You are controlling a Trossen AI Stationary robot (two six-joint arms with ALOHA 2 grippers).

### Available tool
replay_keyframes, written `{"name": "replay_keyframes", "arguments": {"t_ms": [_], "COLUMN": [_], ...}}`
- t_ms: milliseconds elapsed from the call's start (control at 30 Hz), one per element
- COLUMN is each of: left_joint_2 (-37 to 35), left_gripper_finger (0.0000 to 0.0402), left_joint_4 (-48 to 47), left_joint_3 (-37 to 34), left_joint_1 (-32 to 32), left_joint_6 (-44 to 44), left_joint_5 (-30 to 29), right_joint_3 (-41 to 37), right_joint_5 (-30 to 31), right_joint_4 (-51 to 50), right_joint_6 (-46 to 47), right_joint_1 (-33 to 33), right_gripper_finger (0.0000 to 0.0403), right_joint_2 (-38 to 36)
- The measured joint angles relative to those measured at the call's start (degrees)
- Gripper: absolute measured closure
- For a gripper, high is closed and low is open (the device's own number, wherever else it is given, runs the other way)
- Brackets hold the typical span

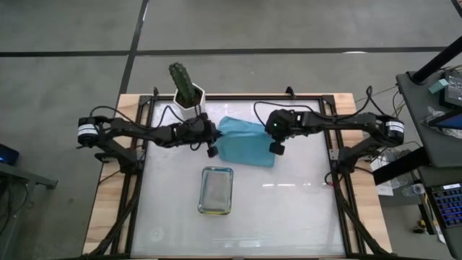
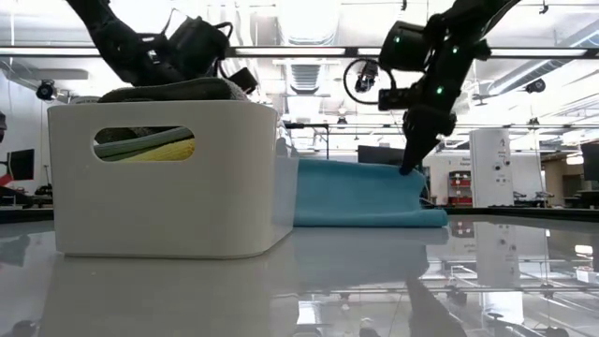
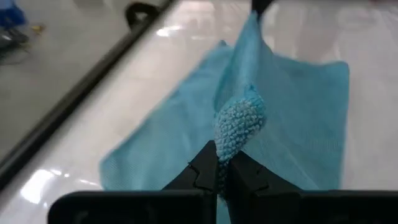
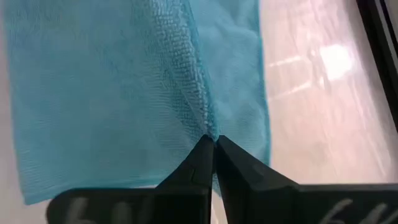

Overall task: Fold microfiber towels
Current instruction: Fold the blue microfiber towel

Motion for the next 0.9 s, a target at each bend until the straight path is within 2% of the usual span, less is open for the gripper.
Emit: {"name": "replay_keyframes", "arguments": {"t_ms": [167,433,633,733,900], "left_joint_2": [2.30,9.49,10.68,9.41,5.77], "left_gripper_finger": [0.0389,0.0377,0.0368,0.0346,0.0284], "left_joint_4": [6.09,5.99,5.38,1.67,-9.11], "left_joint_3": [0.04,3.18,4.55,4.99,5.80], "left_joint_1": [2.50,5.95,6.81,6.77,6.77], "left_joint_6": [0.22,-0.04,-0.13,-1.53,-1.54], "left_joint_5": [-2.14,-2.66,1.25,2.98,3.42], "right_joint_3": [0.00,0.00,0.04,0.04,0.04], "right_joint_5": [0.22,1.00,0.80,0.78,0.78], "right_joint_4": [0.01,-0.34,1.00,1.19,2.63], "right_joint_6": [-0.07,-1.44,-1.57,-1.58,-1.60], "right_joint_1": [-3.34,-5.16,-5.17,-5.17,-5.17], "right_gripper_finger": [0.0394,0.0394,0.0394,0.0394,0.0394], "right_joint_2": [2.11,3.18,3.47,3.94,4.80]}}
